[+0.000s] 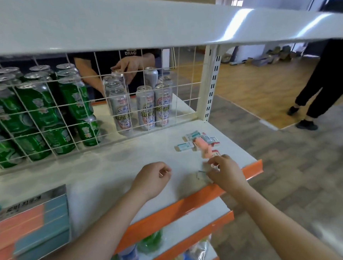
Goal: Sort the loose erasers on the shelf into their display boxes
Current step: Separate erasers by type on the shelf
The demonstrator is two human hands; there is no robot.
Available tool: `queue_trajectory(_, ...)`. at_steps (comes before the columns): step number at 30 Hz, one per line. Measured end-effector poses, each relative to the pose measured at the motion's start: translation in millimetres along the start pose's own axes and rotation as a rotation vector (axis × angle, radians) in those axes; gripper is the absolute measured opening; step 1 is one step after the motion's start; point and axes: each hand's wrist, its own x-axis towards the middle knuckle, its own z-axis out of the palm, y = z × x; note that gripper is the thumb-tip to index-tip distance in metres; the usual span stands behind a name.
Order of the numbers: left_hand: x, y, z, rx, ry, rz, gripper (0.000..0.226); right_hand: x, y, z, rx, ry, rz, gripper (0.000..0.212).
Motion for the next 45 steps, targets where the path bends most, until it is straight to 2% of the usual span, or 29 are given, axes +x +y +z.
queue_trajectory(8,21.5,14.3,23.3,-0.016,-0.069,-0.047,0.016,9.4,27.8,-9.4,0.046,0.035,0.069,0.036)
queue_trajectory(12,41.7,35.0,36.0,-0.002,-0.112,-0.076,0.023,13.7,40.8,-15.0,0.064,0.039,0.083,0.033)
queue_trajectory(17,66.9,63.7,58.2,0.06,-0.169,-0.105,0.019,20.3,53.3,-18.1,0.089,0.006,0.069,0.032)
queue_trajectory(23,85.6,82.1,87.4,0.119,-0.203,-0.179,0.033,25.9,65.3,-23.3,0.076,-0.023,0.047,0.03)
queue_trajectory(27,91.5,83.9,94.9,0.141,-0.211,-0.2,0.025,27.0,69.3,-27.3,0.091,-0.03,0.037,0.031)
queue_trajectory(30,94.8,80.3,91.5,0.119,-0.201,-0.207,0.016,26.6,70.0,-27.2,0.087,-0.039,0.024,0.029)
queue_trajectory(33,93.9,73.6,82.2,0.06,-0.172,-0.228,0.031,26.7,66.0,-24.9,0.082,-0.057,-0.009,0.029)
queue_trajectory(40,77.7,48.1,51.1,-0.118,-0.026,-0.27,0.028,28.4,41.2,-20.8,0.022,-0.272,-0.113,0.033)
queue_trajectory(45,63.7,32.2,36.3,-0.176,-0.019,-0.305,0.02,30.1,31.6,-20.3,-0.015,-0.324,-0.114,0.019)
